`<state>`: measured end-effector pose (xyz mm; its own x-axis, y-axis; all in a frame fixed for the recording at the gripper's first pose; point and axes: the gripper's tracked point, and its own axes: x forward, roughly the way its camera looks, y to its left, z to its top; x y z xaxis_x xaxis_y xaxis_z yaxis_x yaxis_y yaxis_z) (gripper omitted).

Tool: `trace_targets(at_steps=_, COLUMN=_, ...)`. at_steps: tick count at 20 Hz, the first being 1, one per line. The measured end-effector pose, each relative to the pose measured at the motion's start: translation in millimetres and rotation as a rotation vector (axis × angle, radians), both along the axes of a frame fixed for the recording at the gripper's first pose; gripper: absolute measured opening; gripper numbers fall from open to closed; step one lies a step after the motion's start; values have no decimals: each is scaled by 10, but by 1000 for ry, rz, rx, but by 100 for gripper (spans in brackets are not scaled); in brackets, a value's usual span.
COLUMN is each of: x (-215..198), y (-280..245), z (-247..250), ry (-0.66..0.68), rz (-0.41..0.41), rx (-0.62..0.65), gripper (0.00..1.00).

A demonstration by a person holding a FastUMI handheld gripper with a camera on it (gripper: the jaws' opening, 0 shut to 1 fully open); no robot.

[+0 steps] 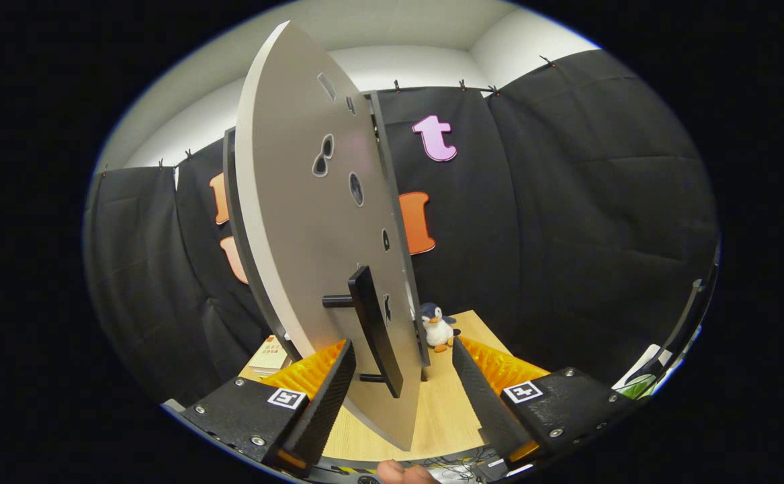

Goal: Open the shoe cabinet door, grab the shoes and put them into the shoe cabinet, then close the shoe cabinet door.

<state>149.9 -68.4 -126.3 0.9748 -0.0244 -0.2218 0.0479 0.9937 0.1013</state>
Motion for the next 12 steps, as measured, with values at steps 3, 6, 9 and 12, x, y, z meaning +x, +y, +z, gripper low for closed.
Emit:
trace_targets(at_steps=3, x=76, y=262, z=6, ry=15, rz=12, rx=-6, gripper=92)
trace_targets(at_steps=6, x=131, y=550, z=-1, ry=24, rz=31, rx=-11, gripper=92)
trace_targets(at_steps=9, x=305, y=799, z=29, ry=24, rz=42, rx=-32, gripper=92)
trace_targets(at_steps=12, x=523, y=1097, z=48, ry=28, rz=57, rx=-13, gripper=92)
